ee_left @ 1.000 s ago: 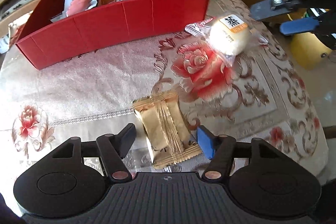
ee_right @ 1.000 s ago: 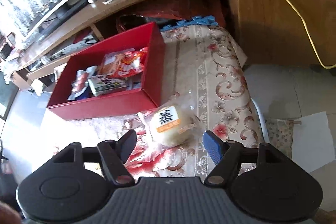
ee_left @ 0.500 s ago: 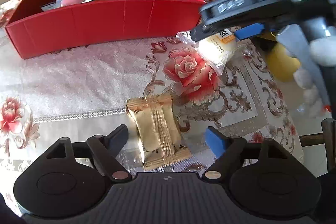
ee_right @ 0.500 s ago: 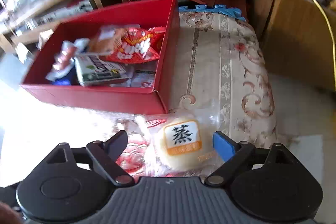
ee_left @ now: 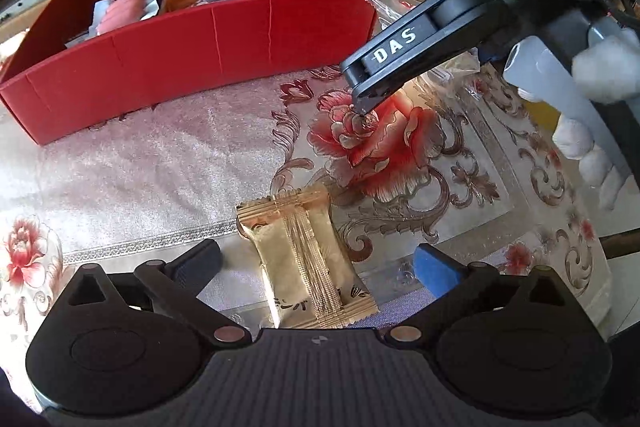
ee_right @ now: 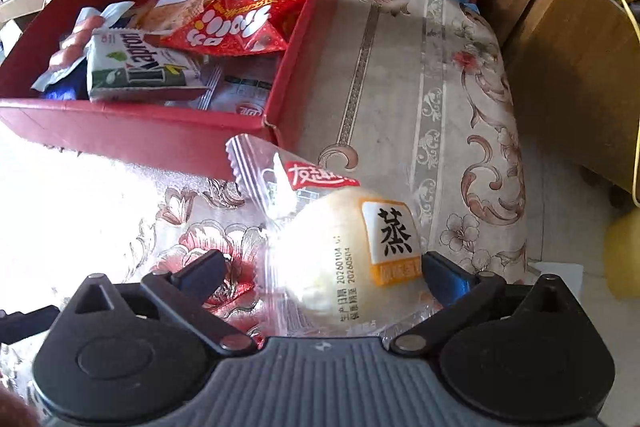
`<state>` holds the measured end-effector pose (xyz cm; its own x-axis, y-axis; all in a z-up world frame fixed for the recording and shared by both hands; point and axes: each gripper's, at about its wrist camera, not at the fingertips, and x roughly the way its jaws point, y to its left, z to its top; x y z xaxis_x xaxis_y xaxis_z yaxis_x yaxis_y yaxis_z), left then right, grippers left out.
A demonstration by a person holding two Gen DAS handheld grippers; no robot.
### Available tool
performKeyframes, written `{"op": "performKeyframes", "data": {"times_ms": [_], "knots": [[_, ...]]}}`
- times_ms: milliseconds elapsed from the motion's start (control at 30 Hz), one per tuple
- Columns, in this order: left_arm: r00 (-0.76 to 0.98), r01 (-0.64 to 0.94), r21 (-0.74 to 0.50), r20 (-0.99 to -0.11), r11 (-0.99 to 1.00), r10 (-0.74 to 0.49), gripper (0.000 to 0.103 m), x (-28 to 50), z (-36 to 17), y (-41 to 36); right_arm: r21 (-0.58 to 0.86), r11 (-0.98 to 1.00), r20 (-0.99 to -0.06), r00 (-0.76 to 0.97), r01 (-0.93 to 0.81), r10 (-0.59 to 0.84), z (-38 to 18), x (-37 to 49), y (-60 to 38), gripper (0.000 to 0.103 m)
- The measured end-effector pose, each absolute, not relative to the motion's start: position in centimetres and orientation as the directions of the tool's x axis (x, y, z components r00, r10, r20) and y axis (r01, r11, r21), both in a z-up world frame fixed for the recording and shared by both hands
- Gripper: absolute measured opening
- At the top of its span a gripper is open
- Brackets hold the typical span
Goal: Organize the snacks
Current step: 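Grasp the white steamed cake bag with the right gripper, then grasp the gold-wrapped pastry with the left gripper while the right gripper holds the cake bag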
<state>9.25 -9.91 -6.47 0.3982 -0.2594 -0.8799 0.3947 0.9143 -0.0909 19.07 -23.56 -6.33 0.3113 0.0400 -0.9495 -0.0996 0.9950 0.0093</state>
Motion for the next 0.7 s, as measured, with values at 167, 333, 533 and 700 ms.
{"op": "performKeyframes", "data": {"times_ms": [167, 333, 533, 700], "knots": [[0.388, 0.375, -0.113, -0.882, 0.920, -0.267, 0.103, 9.8, -6.6, -9.6, 0.079, 0.993, -0.943, 0.317, -0.087, 0.103, -5.7, 18.7, -24.8, 0.099], [0.382, 0.377, -0.123, -0.882, 0.918, -0.275, 0.103, 10.0, -6.5, -9.5, 0.119, 0.992, -0.931, 0.343, -0.033, 0.123, -4.9, 18.5, -26.2, 0.081], [0.380, 0.401, -0.115, -0.882, 0.909, -0.280, 0.103, 9.7, -6.5, -9.4, 0.238, 0.969, -0.905, 0.347, -0.060, 0.244, -2.6, 17.5, -25.8, 0.084], [0.384, 0.408, -0.104, -0.882, 0.907, -0.274, 0.103, 9.5, -6.5, -9.4, 0.246, 0.966, -0.895, 0.364, -0.082, 0.259, -1.9, 16.9, -25.2, 0.091]]}}
